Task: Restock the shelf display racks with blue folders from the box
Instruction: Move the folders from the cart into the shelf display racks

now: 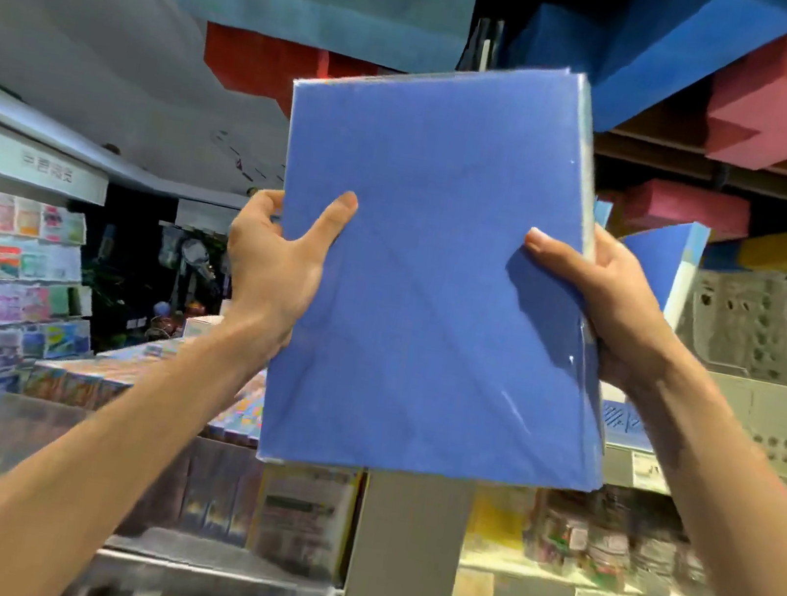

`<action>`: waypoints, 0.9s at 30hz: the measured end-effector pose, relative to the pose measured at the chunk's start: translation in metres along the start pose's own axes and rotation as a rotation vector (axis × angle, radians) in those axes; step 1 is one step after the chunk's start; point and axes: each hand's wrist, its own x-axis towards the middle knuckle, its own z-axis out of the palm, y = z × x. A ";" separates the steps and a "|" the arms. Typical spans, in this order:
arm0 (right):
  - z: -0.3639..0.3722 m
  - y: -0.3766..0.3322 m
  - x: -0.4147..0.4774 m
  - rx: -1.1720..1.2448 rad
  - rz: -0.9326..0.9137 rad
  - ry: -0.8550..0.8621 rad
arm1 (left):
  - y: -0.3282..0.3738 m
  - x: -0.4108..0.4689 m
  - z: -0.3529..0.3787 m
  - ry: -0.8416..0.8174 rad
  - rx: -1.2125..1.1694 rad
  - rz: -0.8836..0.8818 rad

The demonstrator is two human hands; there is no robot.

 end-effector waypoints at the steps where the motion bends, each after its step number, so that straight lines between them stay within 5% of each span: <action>1: -0.013 0.000 0.002 0.017 -0.001 -0.002 | 0.001 -0.004 0.013 0.010 0.020 0.016; 11: -0.184 -0.018 -0.005 0.051 -0.048 0.121 | 0.003 -0.057 0.181 -0.008 0.028 0.168; 18: -0.267 -0.038 -0.006 -0.052 -0.144 0.359 | -0.019 -0.072 0.259 -0.182 0.352 0.332; 27: -0.289 -0.043 0.022 -0.314 -0.294 0.595 | -0.069 -0.053 0.295 -0.381 0.839 0.447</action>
